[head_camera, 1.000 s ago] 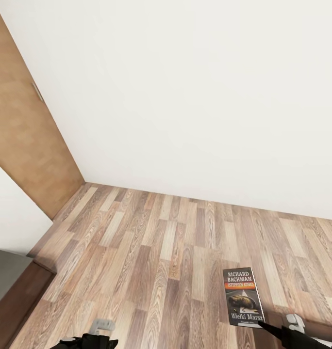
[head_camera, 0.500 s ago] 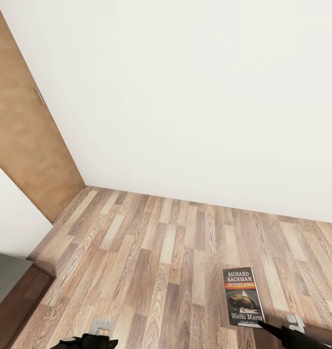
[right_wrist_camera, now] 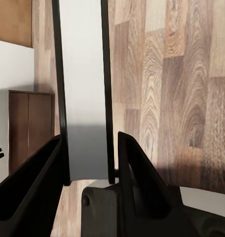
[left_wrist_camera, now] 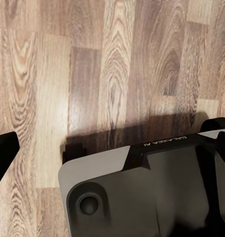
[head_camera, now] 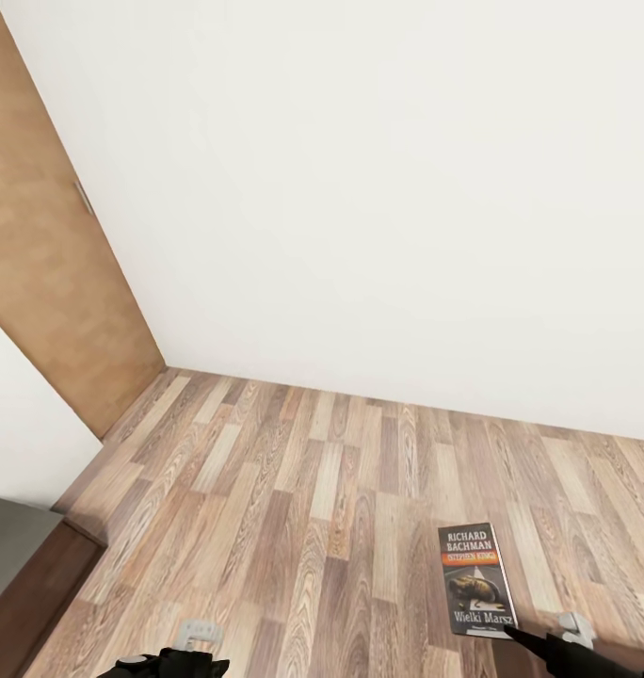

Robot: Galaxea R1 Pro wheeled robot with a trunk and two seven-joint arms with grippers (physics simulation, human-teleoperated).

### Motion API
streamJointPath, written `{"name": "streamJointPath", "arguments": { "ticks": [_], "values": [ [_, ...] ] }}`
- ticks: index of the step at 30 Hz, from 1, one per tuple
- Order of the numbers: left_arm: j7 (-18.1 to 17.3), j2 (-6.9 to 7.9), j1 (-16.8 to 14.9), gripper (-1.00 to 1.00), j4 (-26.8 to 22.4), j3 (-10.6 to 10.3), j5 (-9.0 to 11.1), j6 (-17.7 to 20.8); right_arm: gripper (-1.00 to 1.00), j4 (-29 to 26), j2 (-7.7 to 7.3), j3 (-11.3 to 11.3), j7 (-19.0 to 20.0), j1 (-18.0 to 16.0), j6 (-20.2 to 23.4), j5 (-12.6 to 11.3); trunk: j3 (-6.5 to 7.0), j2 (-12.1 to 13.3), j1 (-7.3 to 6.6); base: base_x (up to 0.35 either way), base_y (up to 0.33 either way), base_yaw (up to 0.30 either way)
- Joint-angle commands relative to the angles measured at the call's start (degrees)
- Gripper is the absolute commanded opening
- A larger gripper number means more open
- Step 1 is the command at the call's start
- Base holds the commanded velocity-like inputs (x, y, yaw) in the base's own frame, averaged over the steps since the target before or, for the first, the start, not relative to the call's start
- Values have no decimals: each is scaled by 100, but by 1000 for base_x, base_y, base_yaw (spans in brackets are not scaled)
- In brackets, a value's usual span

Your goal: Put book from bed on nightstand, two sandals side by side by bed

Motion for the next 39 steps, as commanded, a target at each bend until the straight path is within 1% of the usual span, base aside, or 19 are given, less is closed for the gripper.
{"name": "streamJointPath", "arguments": {
  "ticks": [1,16,39],
  "values": [
    [-14,1,-3,100,-1,-22,-9,-6,-100,7,-1,44,16,-7,40,-60,0,-10,3,0,0,0],
    [-12,-28,-3,100,-1,-27,-9,-6,-100,4,-1,44,9,-5,31,-60,139,-10,3,0,0,0],
    [-11,-33,-3,100,-1,-28,-9,-6,-100,13,-1,44,2,-7,31,-66,353,-10,3,0,0,0]
  ]
}}
